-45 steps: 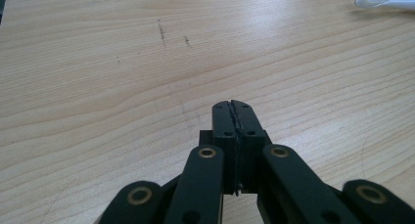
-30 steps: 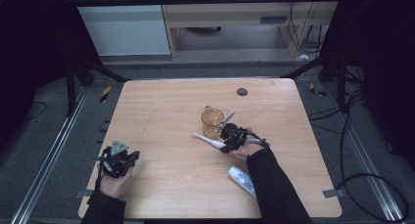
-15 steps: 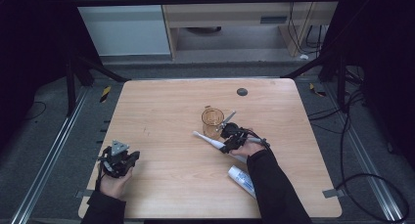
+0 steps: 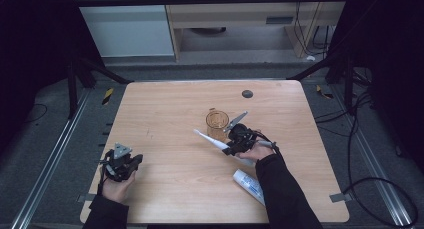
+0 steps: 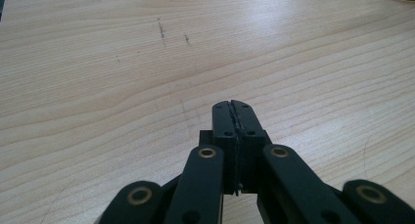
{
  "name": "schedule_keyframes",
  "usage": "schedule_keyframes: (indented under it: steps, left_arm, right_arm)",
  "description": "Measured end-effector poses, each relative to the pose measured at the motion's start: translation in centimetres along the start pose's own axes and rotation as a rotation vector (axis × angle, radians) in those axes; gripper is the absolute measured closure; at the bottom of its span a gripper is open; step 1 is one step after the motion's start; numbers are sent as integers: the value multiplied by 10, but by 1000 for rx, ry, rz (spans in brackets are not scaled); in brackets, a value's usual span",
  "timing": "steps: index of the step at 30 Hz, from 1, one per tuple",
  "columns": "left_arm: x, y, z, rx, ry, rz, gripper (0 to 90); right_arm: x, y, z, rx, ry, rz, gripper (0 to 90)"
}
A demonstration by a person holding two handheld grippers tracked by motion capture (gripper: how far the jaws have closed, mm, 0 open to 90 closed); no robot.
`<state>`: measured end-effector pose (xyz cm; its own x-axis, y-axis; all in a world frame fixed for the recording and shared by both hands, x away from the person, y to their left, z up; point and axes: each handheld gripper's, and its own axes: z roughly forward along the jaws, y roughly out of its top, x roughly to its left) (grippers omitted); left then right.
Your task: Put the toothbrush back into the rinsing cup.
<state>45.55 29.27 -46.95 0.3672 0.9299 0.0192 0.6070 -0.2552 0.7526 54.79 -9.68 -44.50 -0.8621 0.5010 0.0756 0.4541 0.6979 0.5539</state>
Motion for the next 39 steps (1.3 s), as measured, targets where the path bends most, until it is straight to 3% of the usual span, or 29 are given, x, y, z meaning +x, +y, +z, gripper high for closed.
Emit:
schedule_keyframes:
  steps: [4, 5, 7, 10, 12, 13, 14, 16, 18, 20, 25, 32, 39]
  left_arm:
    - [0, 0, 0, 0, 1, 0, 890]
    - [0, 0, 0, 0, 0, 0, 890]
    - [0, 0, 0, -1, 1, 0, 891]
    - [0, 0, 0, -1, 3, -1, 890]
    - [1, 0, 0, -1, 4, -1, 890]
    - [1, 0, 0, -2, 4, -1, 890]
    - [1, 0, 0, -2, 4, -1, 891]
    - [0, 0, 0, -2, 4, 0, 891]
    - [1, 0, 0, -2, 5, -1, 891]
    - [0, 0, 0, -3, 5, -1, 891]
    - [0, 0, -1, -5, 6, -1, 890]
    - [0, 0, -1, -7, 9, -2, 890]
    - [0, 0, -1, -9, 9, -1, 891]
  right_arm:
    - [4, 3, -6, -45, 5, -13, 667]
    - [6, 4, -12, -91, 3, -8, 667]
    - [7, 5, -14, -106, 1, -8, 667]
    - [8, 7, -23, -183, -7, 6, 667]
    - [10, 9, -33, -273, -28, 27, 667]
    - [10, 9, -33, -273, -28, 27, 667]
    - [11, 10, -38, -328, -34, 42, 667]
    - [11, 11, -41, -349, -35, 48, 666]
    - [13, 12, -49, -441, -50, 81, 666]
    - [13, 12, -51, -460, -56, 83, 666]
    - [13, 14, -61, -582, -109, 142, 666]
    - [12, 18, -66, -663, -163, 184, 666]
    - [10, 25, -68, -707, -215, 209, 666]
